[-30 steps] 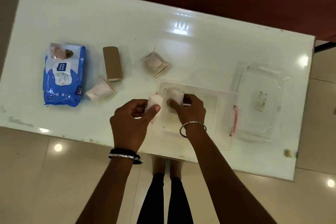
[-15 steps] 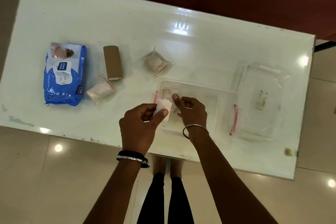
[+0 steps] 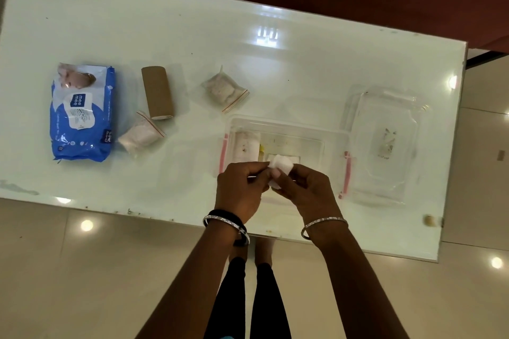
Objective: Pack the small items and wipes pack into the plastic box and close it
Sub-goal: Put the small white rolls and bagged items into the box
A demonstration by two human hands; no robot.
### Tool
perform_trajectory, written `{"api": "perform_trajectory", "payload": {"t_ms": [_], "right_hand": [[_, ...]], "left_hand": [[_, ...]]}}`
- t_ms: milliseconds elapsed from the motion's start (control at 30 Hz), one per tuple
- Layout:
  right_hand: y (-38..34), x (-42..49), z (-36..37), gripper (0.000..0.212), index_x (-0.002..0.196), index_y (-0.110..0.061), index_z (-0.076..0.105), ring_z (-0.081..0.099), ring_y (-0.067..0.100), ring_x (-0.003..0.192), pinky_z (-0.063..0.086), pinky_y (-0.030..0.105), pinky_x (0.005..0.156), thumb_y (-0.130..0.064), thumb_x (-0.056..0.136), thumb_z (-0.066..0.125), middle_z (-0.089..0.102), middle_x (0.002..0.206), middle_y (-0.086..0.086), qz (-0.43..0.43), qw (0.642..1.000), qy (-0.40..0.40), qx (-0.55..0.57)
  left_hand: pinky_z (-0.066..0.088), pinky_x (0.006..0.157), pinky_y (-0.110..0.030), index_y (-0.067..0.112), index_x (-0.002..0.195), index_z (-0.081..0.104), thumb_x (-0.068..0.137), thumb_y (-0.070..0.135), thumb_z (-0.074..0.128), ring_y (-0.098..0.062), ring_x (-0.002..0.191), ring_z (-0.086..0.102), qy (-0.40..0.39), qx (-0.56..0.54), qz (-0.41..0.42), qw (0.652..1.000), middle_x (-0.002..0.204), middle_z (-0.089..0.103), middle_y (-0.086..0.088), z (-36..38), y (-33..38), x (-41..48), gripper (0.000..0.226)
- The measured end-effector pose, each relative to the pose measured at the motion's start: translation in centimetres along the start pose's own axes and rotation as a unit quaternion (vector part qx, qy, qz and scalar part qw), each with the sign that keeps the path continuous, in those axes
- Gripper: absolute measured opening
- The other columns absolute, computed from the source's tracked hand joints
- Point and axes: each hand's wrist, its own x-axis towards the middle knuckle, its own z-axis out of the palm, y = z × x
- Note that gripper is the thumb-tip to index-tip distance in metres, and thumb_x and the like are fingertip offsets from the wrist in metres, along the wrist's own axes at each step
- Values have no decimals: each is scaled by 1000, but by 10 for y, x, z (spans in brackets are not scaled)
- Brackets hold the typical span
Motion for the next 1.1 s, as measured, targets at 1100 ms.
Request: {"api": "perform_trajectory", "payload": {"t_ms": [1100], "right_hand": [[-1, 67, 17, 4, 75, -23, 73, 73, 22, 69, 60, 44, 79, -25, 74, 75, 74, 68, 2, 5, 965, 237, -108]], "left_hand": [[42, 69, -23, 6, 72, 49, 95, -7, 39, -16, 69, 48, 6, -372, -288, 883, 74, 47, -8, -18, 19, 4, 28]]}}
